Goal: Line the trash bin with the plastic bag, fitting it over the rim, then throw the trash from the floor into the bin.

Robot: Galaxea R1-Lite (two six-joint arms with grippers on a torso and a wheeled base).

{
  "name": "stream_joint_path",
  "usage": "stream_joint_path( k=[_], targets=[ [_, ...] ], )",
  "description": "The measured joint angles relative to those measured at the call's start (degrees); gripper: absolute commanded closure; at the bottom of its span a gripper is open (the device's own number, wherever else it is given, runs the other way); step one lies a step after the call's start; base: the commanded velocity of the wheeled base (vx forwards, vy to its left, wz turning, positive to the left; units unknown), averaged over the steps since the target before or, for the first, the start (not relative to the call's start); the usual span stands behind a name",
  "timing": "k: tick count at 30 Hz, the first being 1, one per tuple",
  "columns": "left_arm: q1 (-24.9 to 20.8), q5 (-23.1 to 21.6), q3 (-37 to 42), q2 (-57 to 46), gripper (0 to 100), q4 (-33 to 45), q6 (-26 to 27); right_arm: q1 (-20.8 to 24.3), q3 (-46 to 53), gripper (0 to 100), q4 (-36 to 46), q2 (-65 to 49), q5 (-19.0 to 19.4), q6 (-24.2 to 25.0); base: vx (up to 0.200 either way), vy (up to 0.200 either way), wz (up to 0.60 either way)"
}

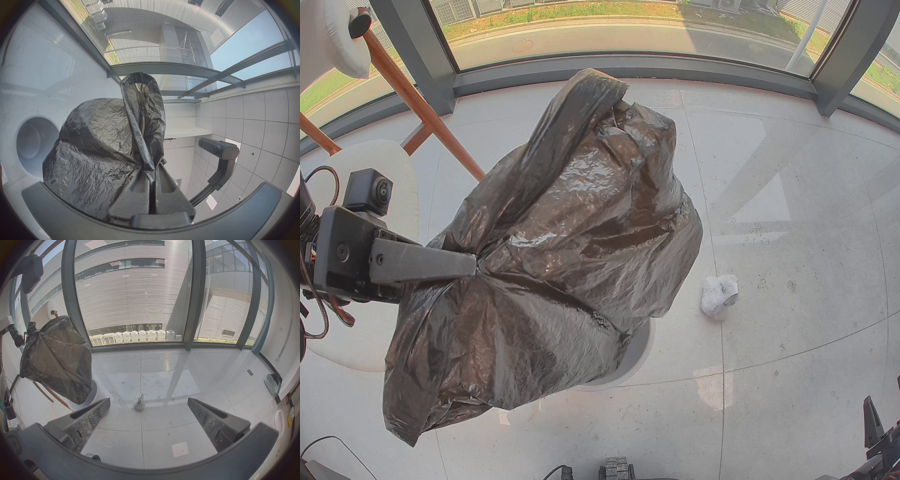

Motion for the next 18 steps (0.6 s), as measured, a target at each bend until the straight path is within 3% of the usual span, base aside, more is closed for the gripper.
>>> stream_joint_path(
  k=[6,18],
  targets=[
    [0.99,-0.44,0.52,3.67,100,-5.91,-0.68,0.00,0.00,0,0.02,0.00,0.02,0.00,0.000,0.000,0.00],
    [4.35,-2.96,3.22,5.38,100,-6.30,-0.82,-0.02,0.00,0,0.00,0.00,0.00,-0.02,0.000,0.000,0.00]
  ],
)
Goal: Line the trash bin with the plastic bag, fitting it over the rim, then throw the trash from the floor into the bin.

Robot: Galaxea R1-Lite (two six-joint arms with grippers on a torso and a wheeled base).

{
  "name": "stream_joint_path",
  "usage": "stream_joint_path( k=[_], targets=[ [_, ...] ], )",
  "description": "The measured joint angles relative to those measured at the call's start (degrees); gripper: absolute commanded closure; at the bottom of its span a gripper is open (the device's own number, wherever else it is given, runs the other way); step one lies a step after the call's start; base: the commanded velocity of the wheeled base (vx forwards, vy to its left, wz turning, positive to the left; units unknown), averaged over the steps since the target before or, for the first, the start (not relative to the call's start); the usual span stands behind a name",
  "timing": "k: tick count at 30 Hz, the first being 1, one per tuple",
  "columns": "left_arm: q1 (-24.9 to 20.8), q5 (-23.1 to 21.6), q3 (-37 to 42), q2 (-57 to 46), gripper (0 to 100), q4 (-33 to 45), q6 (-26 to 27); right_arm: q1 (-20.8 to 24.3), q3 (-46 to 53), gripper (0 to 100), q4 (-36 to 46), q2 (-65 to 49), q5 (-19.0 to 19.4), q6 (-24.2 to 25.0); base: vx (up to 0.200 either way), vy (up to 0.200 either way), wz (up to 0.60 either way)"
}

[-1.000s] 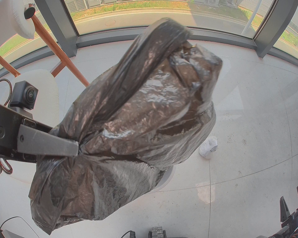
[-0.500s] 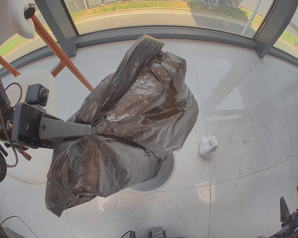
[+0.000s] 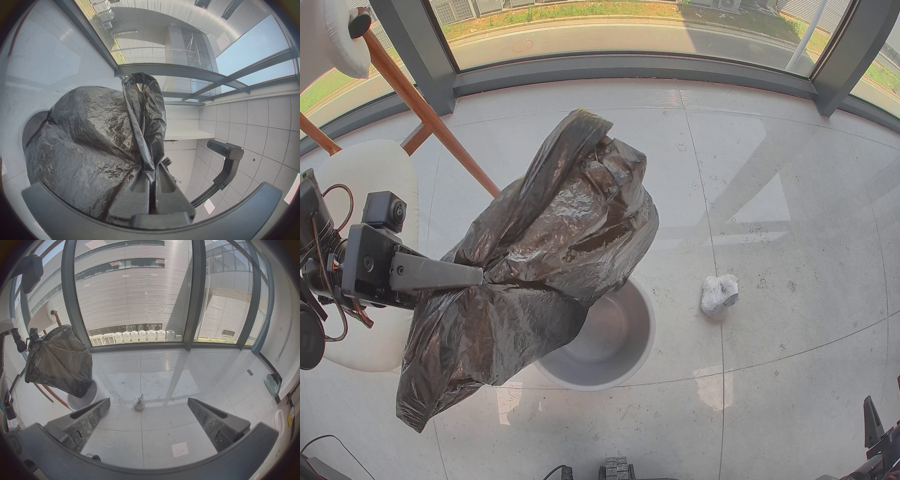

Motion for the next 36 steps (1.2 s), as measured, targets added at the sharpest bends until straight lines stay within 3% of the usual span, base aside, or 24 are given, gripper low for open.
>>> stream_joint_path(
  k=[12,19,22,27,32,36],
  targets=[
    [0.88,1.54,5.79,0.39,100,-0.09,3.64,0.02,-0.02,0,0.02,0.00,0.02,-0.02,0.000,0.000,0.00],
    [-1.13,9.94,7.67,0.65,100,-0.06,4.38,0.02,-0.02,0,0.02,0.00,0.02,-0.06,0.000,0.000,0.00],
    [-3.91,16.54,7.86,1.22,100,-0.06,5.36,0.02,-0.02,0,0.02,0.00,0.00,-0.09,0.000,0.000,0.00],
    [-9.55,31.98,7.50,3.18,100,0.46,7.25,0.02,-0.02,0,0.02,0.00,0.00,-0.09,0.000,0.000,0.00],
    [-13.37,43.87,6.84,4.86,100,3.61,8.24,0.00,-0.02,0,0.05,0.00,0.02,-0.13,0.000,0.000,0.00],
    [-15.17,50.94,6.18,5.60,100,7.25,9.25,0.02,0.00,0,0.09,0.00,0.05,-0.20,0.000,0.000,0.00]
  ],
)
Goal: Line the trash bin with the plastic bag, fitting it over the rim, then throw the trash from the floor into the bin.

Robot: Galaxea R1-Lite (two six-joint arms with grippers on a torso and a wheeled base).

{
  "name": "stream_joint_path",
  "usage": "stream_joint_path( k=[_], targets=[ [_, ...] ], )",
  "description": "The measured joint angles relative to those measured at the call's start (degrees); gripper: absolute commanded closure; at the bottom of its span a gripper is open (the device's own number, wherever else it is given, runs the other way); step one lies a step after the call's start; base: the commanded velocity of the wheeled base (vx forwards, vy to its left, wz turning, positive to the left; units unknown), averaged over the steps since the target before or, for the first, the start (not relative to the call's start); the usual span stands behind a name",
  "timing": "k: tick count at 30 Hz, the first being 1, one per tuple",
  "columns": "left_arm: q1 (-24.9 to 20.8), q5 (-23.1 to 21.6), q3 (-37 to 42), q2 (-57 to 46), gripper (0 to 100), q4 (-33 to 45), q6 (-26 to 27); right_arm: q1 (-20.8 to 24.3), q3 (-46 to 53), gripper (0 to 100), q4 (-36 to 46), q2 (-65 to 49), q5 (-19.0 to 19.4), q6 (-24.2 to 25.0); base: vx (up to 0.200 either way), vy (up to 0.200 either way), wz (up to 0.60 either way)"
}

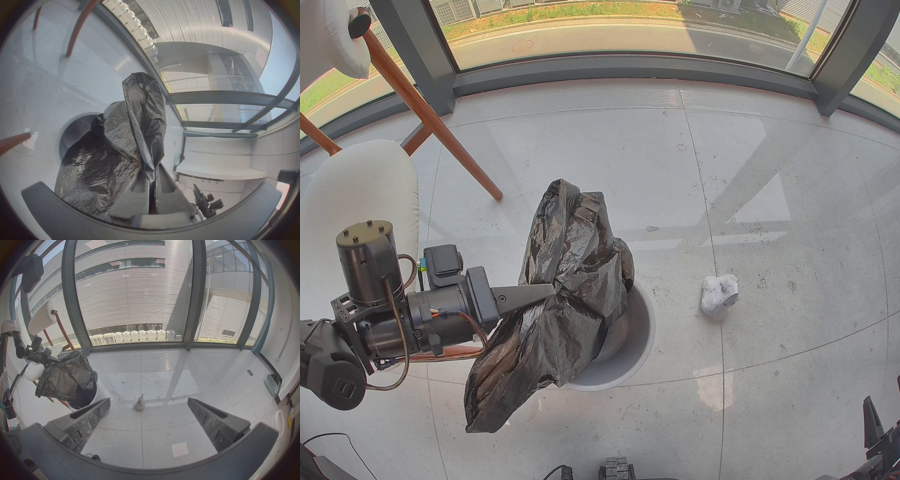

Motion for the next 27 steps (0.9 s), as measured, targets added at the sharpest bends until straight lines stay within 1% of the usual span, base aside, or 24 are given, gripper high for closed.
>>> stream_joint_path(
  k=[3,6,8,13,18,20,23,25,27],
  targets=[
    [-2.21,5.94,-0.30,0.20,100,3.72,2.49,0.00,0.00,0,0.05,0.00,-0.05,-0.05,0.000,0.000,0.00],
    [-4.71,10.78,-0.61,0.17,100,7.20,6.73,0.00,0.00,0,0.07,0.00,-0.11,0.00,0.000,0.000,0.00],
    [-5.84,12.18,-0.61,0.09,100,8.19,8.08,0.00,0.00,0,0.07,0.00,-0.13,0.06,0.000,0.000,0.00],
    [-7.00,12.24,0.33,-1.10,100,8.19,9.78,0.00,0.00,0,0.07,0.00,-0.13,0.17,0.000,0.000,0.00],
    [-7.17,12.48,1.16,-2.52,100,8.11,15.63,-0.02,-0.02,0,0.07,0.00,-0.11,0.27,0.000,0.000,0.00],
    [-7.17,13.82,1.51,-2.78,100,8.07,17.76,-0.02,-0.02,0,0.07,0.00,-0.13,0.28,0.000,0.000,0.00],
    [-7.17,18.15,2.58,-2.97,100,7.01,19.41,-0.02,-0.02,0,0.07,0.00,-0.16,0.28,0.000,0.000,0.00],
    [-7.11,19.30,3.04,-3.02,100,4.88,19.91,-0.05,-0.02,0,0.07,0.00,-0.21,0.28,0.000,0.000,0.00],
    [-7.00,19.54,3.36,-3.08,100,1.87,20.44,-0.07,0.00,0,0.07,0.00,-0.33,0.28,0.000,0.000,0.00]
  ],
)
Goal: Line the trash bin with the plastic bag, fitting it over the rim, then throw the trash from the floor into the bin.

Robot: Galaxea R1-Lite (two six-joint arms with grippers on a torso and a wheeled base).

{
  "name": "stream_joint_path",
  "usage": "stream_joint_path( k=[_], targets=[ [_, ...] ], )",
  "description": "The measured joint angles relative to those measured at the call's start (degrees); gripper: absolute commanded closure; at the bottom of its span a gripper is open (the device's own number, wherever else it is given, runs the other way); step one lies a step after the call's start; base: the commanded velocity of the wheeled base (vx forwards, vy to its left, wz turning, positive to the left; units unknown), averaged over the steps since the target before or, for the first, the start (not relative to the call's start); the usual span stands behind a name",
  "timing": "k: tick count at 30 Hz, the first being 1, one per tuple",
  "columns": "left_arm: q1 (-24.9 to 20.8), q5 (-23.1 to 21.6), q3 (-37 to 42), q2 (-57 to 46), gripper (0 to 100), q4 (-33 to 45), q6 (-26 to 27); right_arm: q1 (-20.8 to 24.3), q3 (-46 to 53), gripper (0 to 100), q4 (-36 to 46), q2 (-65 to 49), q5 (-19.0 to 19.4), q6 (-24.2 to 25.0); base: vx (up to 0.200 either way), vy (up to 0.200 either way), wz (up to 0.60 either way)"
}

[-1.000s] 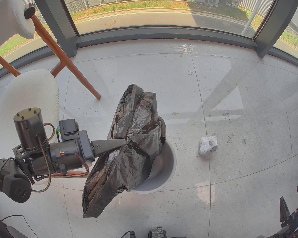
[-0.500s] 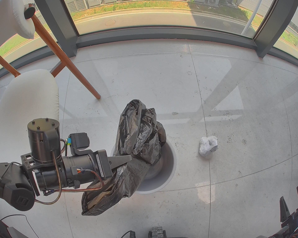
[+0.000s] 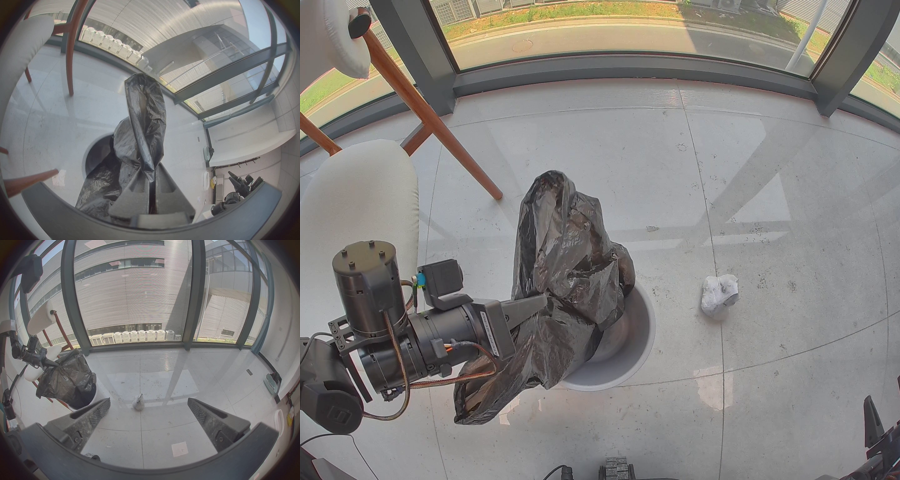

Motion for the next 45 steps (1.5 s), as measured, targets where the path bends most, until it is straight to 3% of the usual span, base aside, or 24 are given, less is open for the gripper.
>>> stream_joint_path(
  k=[4,10,16,25,35,45],
  targets=[
    [0.05,1.21,0.44,0.02,100,-2.11,3.24,-0.11,-0.02,0,-0.07,0.00,-1.34,-0.04,0.000,0.000,0.00],
    [-0.80,3.51,2.19,0.56,100,-2.38,12.90,-0.22,-0.02,0,-0.02,0.00,-1.69,-0.63,0.000,0.000,0.00],
    [-1.63,3.86,3.74,0.69,100,-2.46,14.02,0.68,-2.86,0,-2.60,0.98,-0.29,-0.94,0.000,0.000,0.00],
    [-2.43,3.96,4.51,0.78,100,-2.57,14.15,13.12,-13.73,0,-2.40,16.70,0.85,8.69,0.000,0.000,0.00],
    [-2.68,4.29,3.66,1.66,100,-2.57,14.48,24.47,-25.97,0,-1.39,43.86,9.24,15.40,0.000,0.000,0.00],
    [-2.76,5.94,2.67,3.25,100,-2.52,20.26,36.13,-46.89,0,-0.32,70.71,12.23,22.08,0.000,0.000,0.00]
  ],
)
